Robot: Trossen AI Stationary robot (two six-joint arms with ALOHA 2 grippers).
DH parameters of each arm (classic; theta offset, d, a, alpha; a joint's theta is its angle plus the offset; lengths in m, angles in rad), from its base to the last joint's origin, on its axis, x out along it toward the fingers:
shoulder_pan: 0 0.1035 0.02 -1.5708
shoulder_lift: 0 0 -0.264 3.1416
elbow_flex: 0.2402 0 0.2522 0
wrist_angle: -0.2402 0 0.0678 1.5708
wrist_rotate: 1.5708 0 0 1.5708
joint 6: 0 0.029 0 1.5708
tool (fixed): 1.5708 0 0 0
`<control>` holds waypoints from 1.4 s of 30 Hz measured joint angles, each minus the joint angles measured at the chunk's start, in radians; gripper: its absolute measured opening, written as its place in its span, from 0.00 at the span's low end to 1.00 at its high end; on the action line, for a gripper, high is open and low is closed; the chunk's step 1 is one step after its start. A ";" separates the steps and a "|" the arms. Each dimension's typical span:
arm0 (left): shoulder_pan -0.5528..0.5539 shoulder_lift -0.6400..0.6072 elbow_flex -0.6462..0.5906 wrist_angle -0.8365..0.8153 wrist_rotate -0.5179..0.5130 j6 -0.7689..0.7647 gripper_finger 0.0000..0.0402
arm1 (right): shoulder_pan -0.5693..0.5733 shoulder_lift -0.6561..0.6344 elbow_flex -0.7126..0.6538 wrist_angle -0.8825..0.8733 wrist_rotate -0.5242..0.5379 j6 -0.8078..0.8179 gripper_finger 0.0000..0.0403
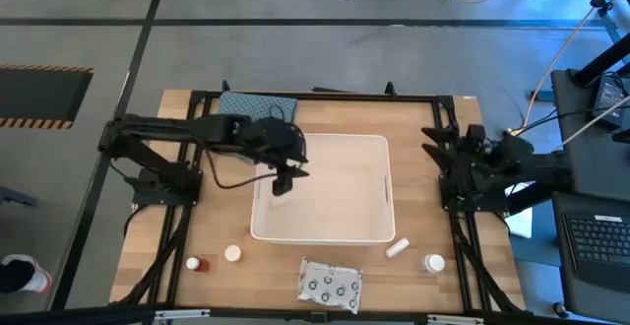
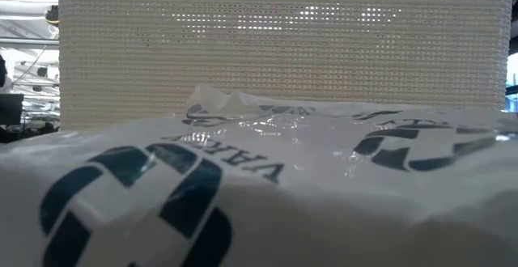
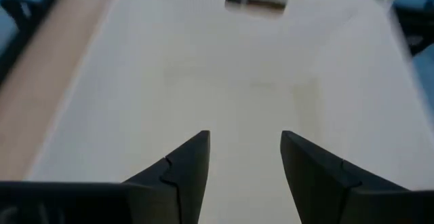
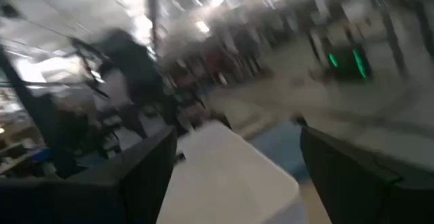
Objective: Pick & place medical supplies in basket/bin
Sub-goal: Put the top white rolled gauze into the white basket
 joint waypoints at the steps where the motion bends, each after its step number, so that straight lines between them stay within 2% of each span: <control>1: 0.001 -0.015 0.000 0.002 0.000 0.009 0.43 | 0.000 0.024 0.046 -0.085 0.014 0.060 0.78; 5: 0.001 -0.064 0.000 0.022 -0.042 0.021 0.43 | 0.000 0.146 0.236 -0.426 0.046 0.352 0.78; 9: 0.001 -0.084 0.000 0.021 -0.099 0.026 0.43 | 0.000 0.298 0.394 -0.787 0.027 0.644 0.78; 12: 0.001 -0.089 0.000 0.017 -0.114 0.045 0.43 | 0.000 0.426 0.451 -0.975 -0.036 0.737 0.78; 15: 0.001 -0.089 0.000 0.015 -0.113 0.048 0.42 | 0.001 0.536 0.461 -1.058 -0.105 0.825 0.78; 20: 0.001 -0.089 0.000 0.013 -0.114 0.047 0.43 | 0.003 0.676 0.417 -1.081 -0.243 0.967 0.78; 24: 0.001 -0.089 0.000 -0.004 -0.114 0.047 0.43 | 0.035 0.731 0.375 -1.107 -0.374 1.064 0.78; 32: 0.001 -0.089 0.000 -0.022 -0.114 0.047 0.43 | 0.077 0.823 0.278 -0.990 -0.376 1.192 0.78; 36: 0.001 -0.089 0.000 -0.022 -0.114 0.047 0.43 | 0.077 0.875 0.220 -0.826 -0.382 1.253 0.78; 42: 0.001 -0.088 0.000 -0.022 -0.114 0.047 0.43 | 0.077 0.932 0.144 -0.518 -0.437 1.195 0.78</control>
